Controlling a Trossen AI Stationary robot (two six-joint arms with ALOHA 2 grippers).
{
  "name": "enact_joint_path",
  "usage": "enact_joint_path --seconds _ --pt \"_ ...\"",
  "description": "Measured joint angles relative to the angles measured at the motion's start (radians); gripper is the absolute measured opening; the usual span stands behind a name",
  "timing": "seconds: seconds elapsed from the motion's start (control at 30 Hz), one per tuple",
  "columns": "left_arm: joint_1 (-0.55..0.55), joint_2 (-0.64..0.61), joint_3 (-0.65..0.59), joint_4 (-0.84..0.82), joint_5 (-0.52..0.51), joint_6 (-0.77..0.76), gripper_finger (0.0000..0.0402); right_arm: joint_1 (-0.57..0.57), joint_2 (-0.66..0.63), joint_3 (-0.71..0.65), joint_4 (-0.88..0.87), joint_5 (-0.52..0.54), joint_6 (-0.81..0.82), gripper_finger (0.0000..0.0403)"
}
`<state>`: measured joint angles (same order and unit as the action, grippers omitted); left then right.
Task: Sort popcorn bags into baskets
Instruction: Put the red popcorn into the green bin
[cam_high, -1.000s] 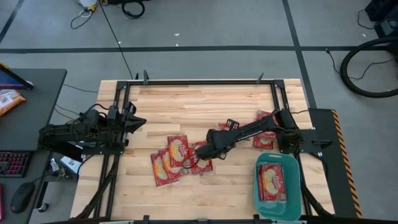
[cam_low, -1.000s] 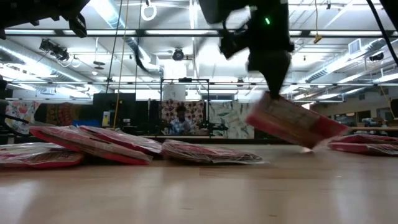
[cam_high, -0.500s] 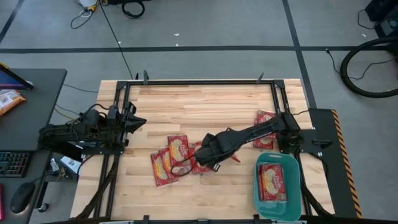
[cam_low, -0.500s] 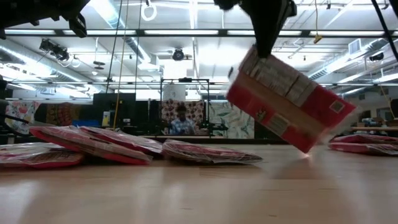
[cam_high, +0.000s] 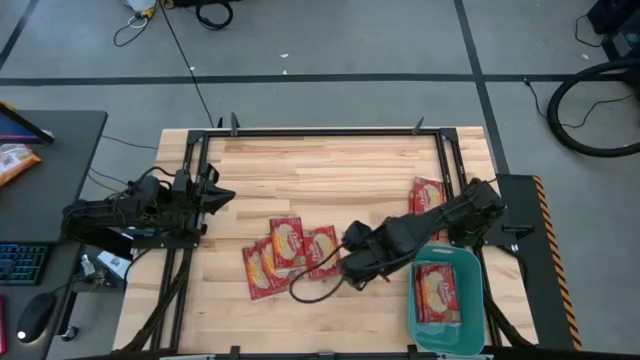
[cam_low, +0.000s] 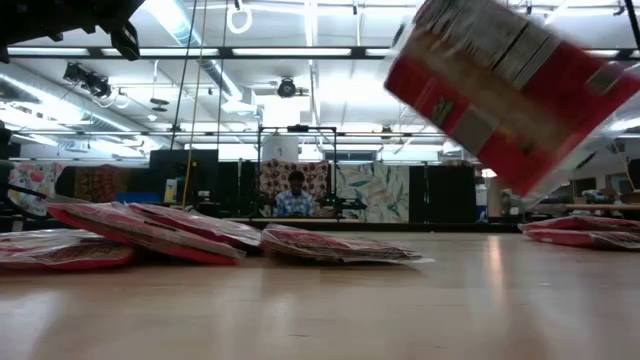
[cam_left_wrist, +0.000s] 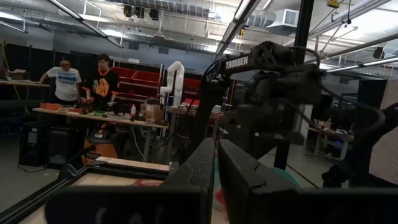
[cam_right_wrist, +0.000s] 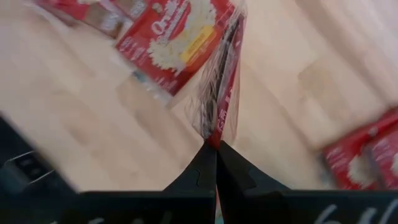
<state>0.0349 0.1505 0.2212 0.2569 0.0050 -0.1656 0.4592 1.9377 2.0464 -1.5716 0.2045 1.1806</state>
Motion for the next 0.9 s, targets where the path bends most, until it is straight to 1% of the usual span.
enact_joint_path --seconds 0.17,0.4,0.57,0.63,0.77,0.9 --pt "0.0 0.0 0.0 0.0 0.0 0.0 0.0027 0.05 -0.069 0.0 0.0 -0.079 0.123 0.0003" --pt "0.0 0.0 0.0 0.0 0.0 0.0 0.0027 0.139 -0.162 0.0 0.0 -0.092 0.347 0.0003" --pt "0.0 0.0 0.0 0.0 0.0 0.0 0.0027 0.206 -0.184 -0.001 0.0 -0.131 0.433 0.0003" --pt "0.0 0.0 0.0 0.0 0.0 0.0 0.0027 0.224 -0.185 -0.015 0.002 -0.179 0.483 0.0003" --pt "0.0 0.0 0.0 0.0 0.0 0.0 0.0027 0.264 -0.201 -0.077 0.001 -0.319 0.62 0.0003" --pt "0.0 0.0 0.0 0.0 0.0 0.0 0.0027 0.313 -0.232 -0.145 -0.002 -0.383 0.779 0.0003"
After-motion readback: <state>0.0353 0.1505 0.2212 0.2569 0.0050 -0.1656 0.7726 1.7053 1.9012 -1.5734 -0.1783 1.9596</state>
